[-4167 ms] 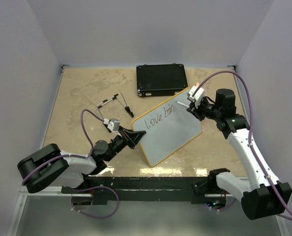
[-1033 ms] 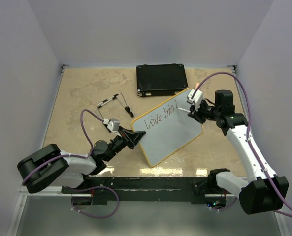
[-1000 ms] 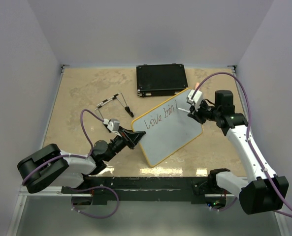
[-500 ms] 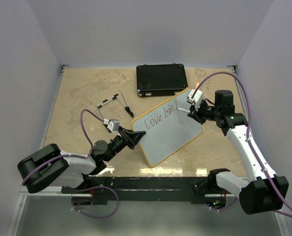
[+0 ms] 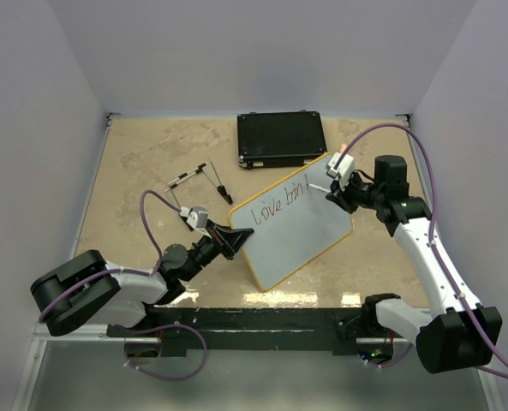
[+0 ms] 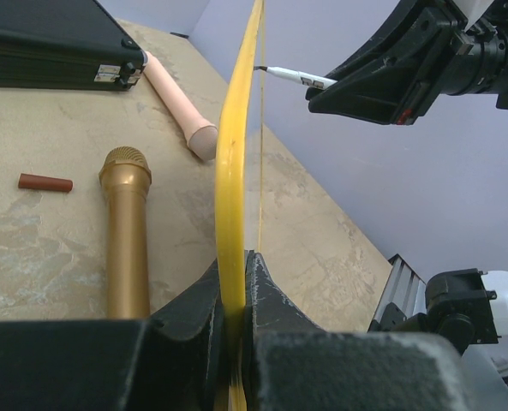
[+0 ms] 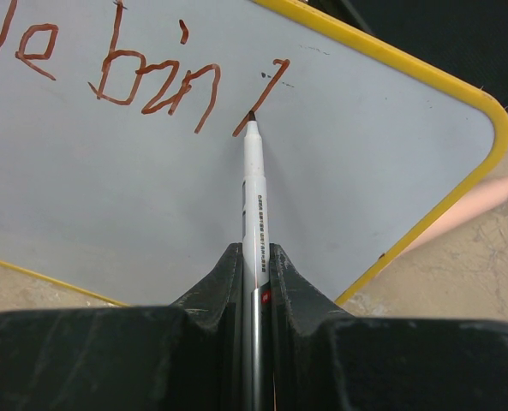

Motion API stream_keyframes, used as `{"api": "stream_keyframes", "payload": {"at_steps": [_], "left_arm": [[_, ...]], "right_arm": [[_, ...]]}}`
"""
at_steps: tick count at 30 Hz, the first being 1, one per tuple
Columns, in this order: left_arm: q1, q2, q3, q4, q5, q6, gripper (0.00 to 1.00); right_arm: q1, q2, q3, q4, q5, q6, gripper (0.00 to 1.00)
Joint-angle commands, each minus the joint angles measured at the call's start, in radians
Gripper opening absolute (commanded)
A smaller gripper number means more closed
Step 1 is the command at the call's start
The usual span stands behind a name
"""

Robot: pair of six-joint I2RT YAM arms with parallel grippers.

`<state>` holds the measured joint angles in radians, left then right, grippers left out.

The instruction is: Write a sentence on the whiteboard

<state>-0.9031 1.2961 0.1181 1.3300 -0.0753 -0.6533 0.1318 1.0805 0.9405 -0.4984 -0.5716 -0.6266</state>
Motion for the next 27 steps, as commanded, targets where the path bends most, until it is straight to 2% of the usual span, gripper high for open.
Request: {"api": "stream_keyframes", "payload": {"at_steps": [1,10,27], "left_arm": [[-0.002,0.025,0.0,-0.032,0.062,0.095,0.0],[-0.002,0.026,-0.001,-0.031,0.062,0.093,0.0],[-0.002,0.026,-0.005,-0.025,0.058,0.092,0.0]], "right_arm": [[0.0,0.015,0.034,0.038,-0.037,-0.004,0.0],[-0.001,0.027,0.034,-0.025,-0.077,-0.062,0.0],[0.0,0.004,0.009,-0.071,-0.011,-0.081,0.0]]}}
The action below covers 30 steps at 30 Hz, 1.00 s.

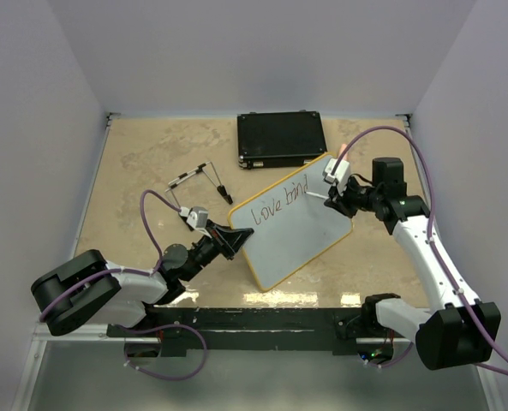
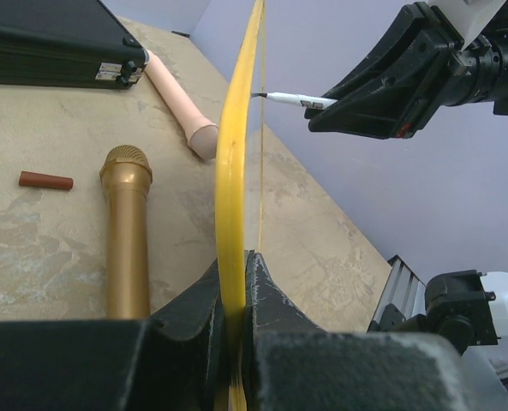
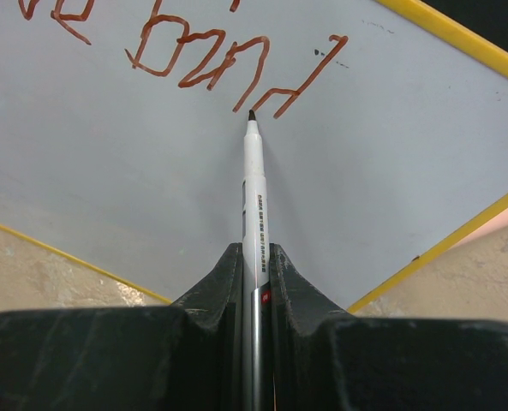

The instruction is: Write a sentence on the whiteboard

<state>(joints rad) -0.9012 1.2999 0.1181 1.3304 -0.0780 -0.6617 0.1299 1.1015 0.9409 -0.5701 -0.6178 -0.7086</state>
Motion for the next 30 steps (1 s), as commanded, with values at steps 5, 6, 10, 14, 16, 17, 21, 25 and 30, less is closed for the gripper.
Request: {"api": "stream_keyframes", "payload": {"at_steps": [5,6,10,14,16,17,21,25,30], "left_arm": [[-0.004,0.021,-0.005,-0.025,0.064,0.099,0.0],[-0.004,0.019,-0.005,-0.025,0.064,0.099,0.0],[-0.005,0.022,-0.003,-0.025,0.064,0.097,0.0],[-0.005,0.027,0.002,-0.023,0.069,0.099,0.0],[-0.004,0.027,0.0,-0.023,0.069,0.097,0.0],[-0.004,0.027,-0.001,-0.023,0.069,0.097,0.0],[-0.004,0.027,-0.003,-0.022,0.067,0.099,0.0],[-0.004,0.029,-0.001,-0.022,0.067,0.097,0.0],[-0.004,0.035,-0.003,-0.019,0.067,0.094,0.0]], "right_arm": [[0.0,-0.031,0.009,0.058,0.088,0.053,0.0],[-0.001,-0.032,0.009,0.064,0.096,0.06,0.0],[0.0,-0.043,0.007,0.093,0.101,0.077,0.0],[-0.001,-0.048,0.015,0.095,0.079,0.08,0.0],[-0.001,-0.043,0.015,0.088,0.063,0.077,0.0],[0.0,-0.043,0.015,0.084,0.062,0.067,0.0],[-0.001,-0.045,0.012,0.053,0.044,0.043,0.0],[-0.001,-0.04,0.004,0.047,0.044,0.038,0.0],[-0.001,-0.023,0.006,0.007,0.052,0.005,0.0]]}}
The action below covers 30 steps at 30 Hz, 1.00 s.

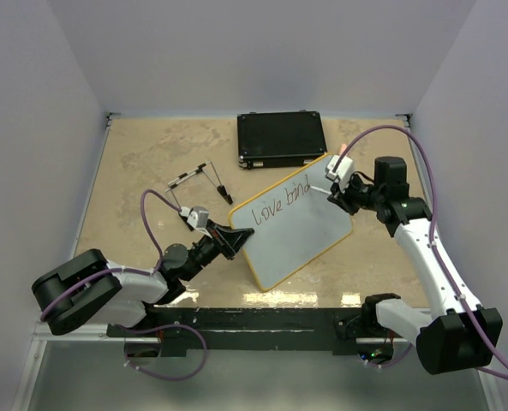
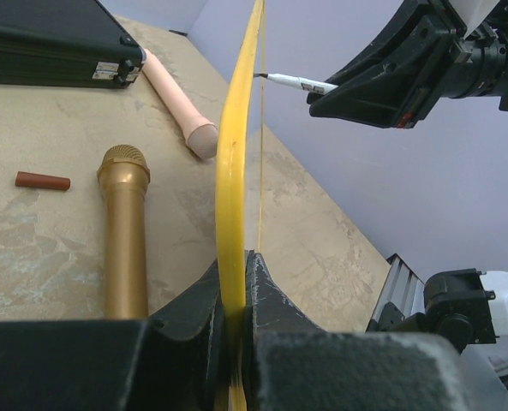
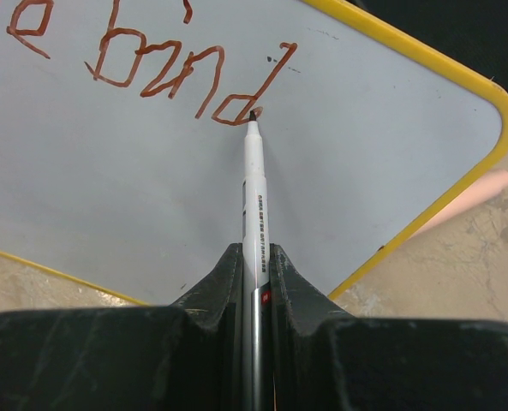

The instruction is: Write a sentence on the whiteboard

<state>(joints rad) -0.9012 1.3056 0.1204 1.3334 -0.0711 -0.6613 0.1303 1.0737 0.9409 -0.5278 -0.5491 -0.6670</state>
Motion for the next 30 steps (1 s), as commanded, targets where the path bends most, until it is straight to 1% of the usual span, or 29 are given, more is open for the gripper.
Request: {"api": "stream_keyframes", "payload": {"at_steps": [1,7,15,17,18,23,25,30], "left_arm": [[-0.004,0.027,-0.005,-0.02,0.06,0.095,0.0],[-0.004,0.029,-0.005,-0.017,0.06,0.094,0.0],[-0.004,0.029,-0.007,-0.014,0.06,0.094,0.0],[-0.004,0.029,-0.008,-0.016,0.06,0.094,0.0],[-0.004,0.029,-0.008,-0.016,0.06,0.094,0.0],[-0.004,0.027,-0.008,-0.017,0.059,0.094,0.0],[-0.004,0.027,-0.008,-0.017,0.059,0.094,0.0],[-0.004,0.024,-0.005,-0.026,0.057,0.091,0.0]], "right_arm": [[0.0,0.003,0.001,-0.035,-0.014,-0.04,0.0],[-0.001,-0.011,-0.02,-0.049,0.018,-0.049,0.0],[-0.003,-0.027,-0.027,-0.024,0.078,-0.013,0.0],[-0.004,-0.038,-0.022,-0.038,0.058,-0.022,0.0],[-0.004,-0.047,-0.014,-0.049,0.01,-0.04,0.0],[-0.003,-0.11,0.039,-0.109,-0.118,-0.068,0.0],[-0.004,-0.123,0.055,-0.106,-0.12,-0.054,0.0],[-0.004,-0.127,0.03,-0.028,-0.071,0.003,0.0]]}}
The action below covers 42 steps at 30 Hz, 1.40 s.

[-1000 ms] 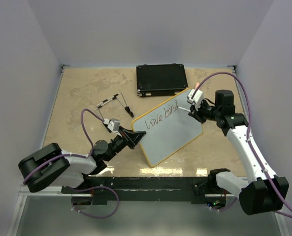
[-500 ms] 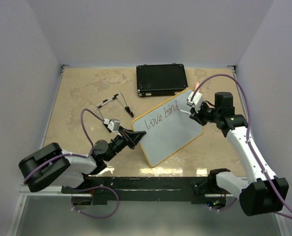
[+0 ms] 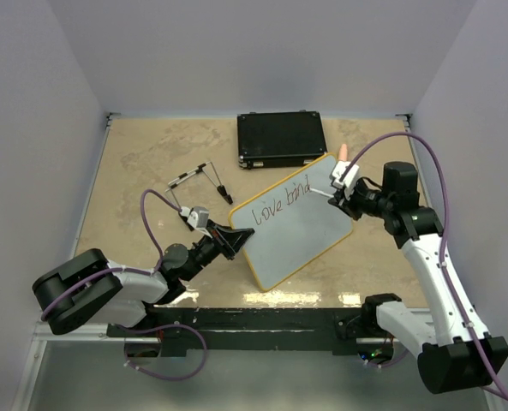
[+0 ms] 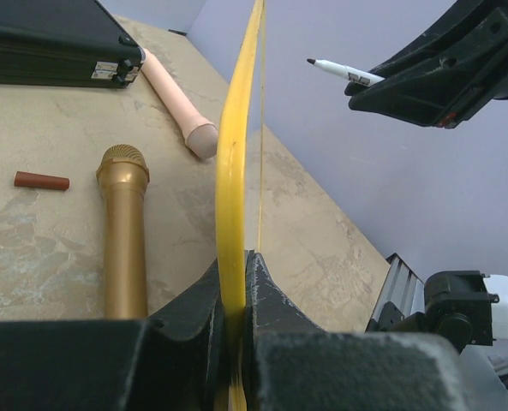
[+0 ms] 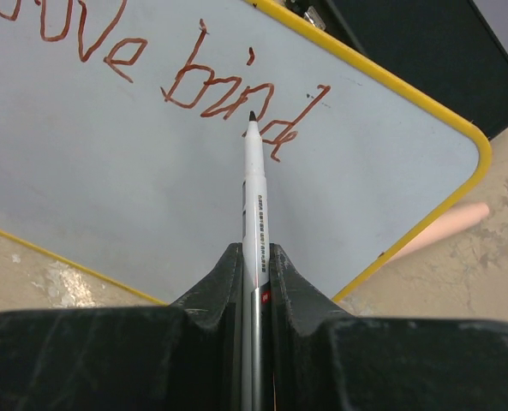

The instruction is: Write a sentence on the whiteboard

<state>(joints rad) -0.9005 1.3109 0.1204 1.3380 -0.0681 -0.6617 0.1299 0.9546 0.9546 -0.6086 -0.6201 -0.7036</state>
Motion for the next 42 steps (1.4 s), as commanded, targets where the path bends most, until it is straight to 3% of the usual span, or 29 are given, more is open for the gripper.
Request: {"api": "stream_keyframes", "payload": {"at_steps": [1,42], "left_arm": [[-0.005,0.018,-0.004,-0.034,0.053,0.091,0.0],[-0.005,-0.012,-0.008,-0.062,0.045,0.089,0.0]], "right_arm": [[-0.006,-0.01,0.01,0.064,0.005,0.044,0.0],[-0.039,-0.016,-0.019,0.082,0.022,0.041,0.0]]}}
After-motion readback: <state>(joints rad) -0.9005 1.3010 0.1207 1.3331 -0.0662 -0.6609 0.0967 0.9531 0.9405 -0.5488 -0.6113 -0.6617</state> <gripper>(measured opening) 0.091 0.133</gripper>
